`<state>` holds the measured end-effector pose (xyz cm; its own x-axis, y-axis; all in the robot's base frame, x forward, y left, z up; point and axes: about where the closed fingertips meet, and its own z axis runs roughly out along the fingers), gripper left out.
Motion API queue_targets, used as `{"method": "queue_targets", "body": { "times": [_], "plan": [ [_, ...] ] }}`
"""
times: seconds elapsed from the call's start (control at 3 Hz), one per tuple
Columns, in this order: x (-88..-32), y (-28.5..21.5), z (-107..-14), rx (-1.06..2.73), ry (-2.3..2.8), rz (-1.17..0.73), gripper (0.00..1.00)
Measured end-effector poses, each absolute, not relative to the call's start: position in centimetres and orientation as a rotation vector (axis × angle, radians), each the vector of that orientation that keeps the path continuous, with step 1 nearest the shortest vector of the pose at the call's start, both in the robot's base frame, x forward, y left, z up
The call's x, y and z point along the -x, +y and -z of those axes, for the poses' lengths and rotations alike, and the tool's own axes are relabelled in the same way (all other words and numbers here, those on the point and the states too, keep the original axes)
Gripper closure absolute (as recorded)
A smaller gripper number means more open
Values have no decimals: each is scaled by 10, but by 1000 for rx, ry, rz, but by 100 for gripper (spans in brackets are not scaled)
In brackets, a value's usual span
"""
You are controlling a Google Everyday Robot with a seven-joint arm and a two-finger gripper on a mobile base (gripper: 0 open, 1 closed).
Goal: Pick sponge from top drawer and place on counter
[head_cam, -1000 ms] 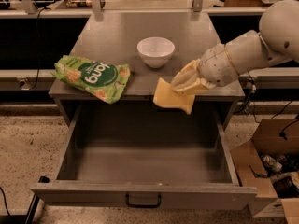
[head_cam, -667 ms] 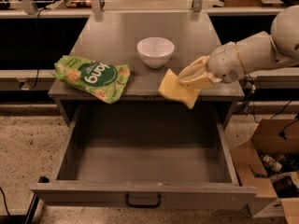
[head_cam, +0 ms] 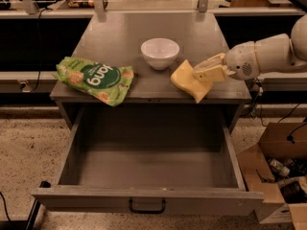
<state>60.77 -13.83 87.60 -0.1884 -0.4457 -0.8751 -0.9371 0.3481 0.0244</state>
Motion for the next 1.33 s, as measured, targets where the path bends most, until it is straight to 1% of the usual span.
{"method": "queue_targets", "body": {
  "times": [0.33,0.67,1.33],
  "plan": [
    [-619,-145,-884,1103,1824,-790,100],
    [-624,-154,-888,972,1855,-797,82],
    [-637,-159,-879,830,1909,-799,35]
  ]
}}
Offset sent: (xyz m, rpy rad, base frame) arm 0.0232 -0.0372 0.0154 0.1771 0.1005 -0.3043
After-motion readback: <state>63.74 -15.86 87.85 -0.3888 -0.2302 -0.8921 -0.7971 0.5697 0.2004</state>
